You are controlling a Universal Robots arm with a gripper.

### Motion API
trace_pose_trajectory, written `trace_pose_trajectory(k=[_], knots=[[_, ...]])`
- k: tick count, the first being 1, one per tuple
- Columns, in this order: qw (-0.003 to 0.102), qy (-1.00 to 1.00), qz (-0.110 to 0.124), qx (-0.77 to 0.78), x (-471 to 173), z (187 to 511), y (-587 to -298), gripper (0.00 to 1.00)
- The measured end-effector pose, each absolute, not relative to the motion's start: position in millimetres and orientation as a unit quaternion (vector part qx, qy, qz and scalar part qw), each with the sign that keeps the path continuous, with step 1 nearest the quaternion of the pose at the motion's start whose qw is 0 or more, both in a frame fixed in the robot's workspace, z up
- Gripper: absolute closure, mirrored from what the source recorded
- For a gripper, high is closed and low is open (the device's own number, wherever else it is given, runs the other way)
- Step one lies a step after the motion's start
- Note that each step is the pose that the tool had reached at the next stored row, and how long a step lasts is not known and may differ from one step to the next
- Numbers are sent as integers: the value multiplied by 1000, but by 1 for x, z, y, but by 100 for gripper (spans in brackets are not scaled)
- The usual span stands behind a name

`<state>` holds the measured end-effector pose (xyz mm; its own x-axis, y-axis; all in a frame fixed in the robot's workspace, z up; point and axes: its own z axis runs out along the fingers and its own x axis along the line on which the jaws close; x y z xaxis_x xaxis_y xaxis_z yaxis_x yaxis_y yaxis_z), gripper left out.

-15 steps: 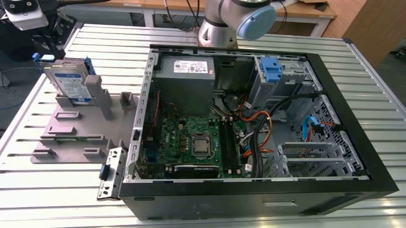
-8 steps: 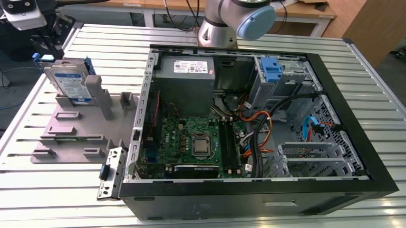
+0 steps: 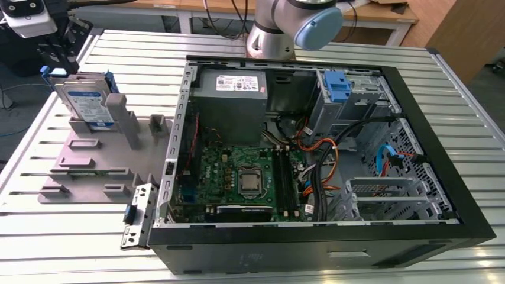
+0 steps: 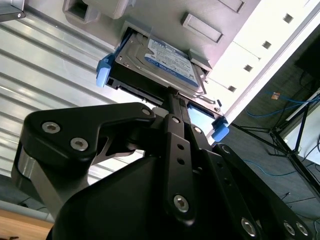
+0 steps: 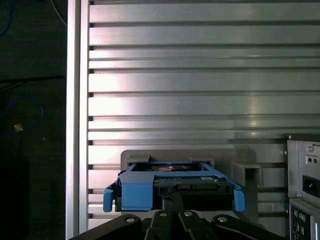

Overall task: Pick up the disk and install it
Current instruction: 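Reach for the disk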

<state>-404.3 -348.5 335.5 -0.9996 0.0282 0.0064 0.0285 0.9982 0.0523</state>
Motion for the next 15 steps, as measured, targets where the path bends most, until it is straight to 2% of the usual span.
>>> trace_pose_trajectory(k=[15], knots=[[3,-1000,-26,-14,-404,336,-348,89]])
